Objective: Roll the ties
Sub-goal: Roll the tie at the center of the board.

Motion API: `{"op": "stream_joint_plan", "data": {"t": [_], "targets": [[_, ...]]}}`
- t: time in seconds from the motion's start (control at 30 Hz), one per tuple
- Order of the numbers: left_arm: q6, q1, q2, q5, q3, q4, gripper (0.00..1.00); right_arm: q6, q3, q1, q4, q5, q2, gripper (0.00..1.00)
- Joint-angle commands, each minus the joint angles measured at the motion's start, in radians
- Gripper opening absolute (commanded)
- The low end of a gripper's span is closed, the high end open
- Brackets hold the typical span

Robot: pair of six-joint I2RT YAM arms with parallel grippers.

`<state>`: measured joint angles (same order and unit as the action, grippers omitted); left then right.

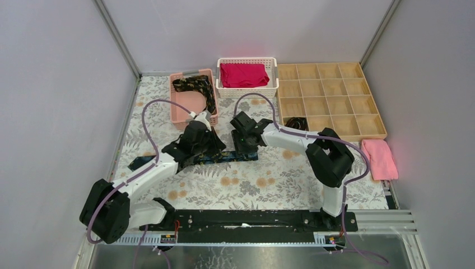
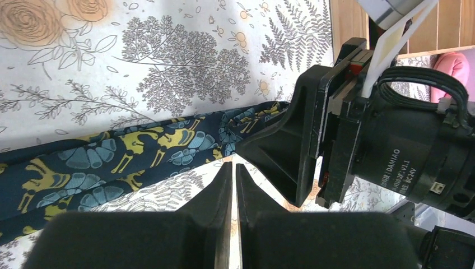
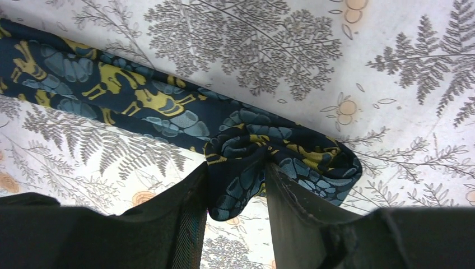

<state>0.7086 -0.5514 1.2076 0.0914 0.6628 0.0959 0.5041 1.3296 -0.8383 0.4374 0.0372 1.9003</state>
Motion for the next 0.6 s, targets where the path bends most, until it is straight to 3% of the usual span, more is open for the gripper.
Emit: {"op": "stream_joint_plan", "data": {"t": [0.0, 0.57], "targets": [[-0.041, 0.017, -0.044, -0.020, -0.034, 0.033, 0.10, 0.018, 0.068, -0.028, 0.020, 0.025, 0.011, 0.47], [-0.060, 0.034, -0.161, -0.021, -0.066, 0.061, 0.10, 0.044, 0.082, -0.042, -0.008, 0.002, 0.043, 0.55]]}}
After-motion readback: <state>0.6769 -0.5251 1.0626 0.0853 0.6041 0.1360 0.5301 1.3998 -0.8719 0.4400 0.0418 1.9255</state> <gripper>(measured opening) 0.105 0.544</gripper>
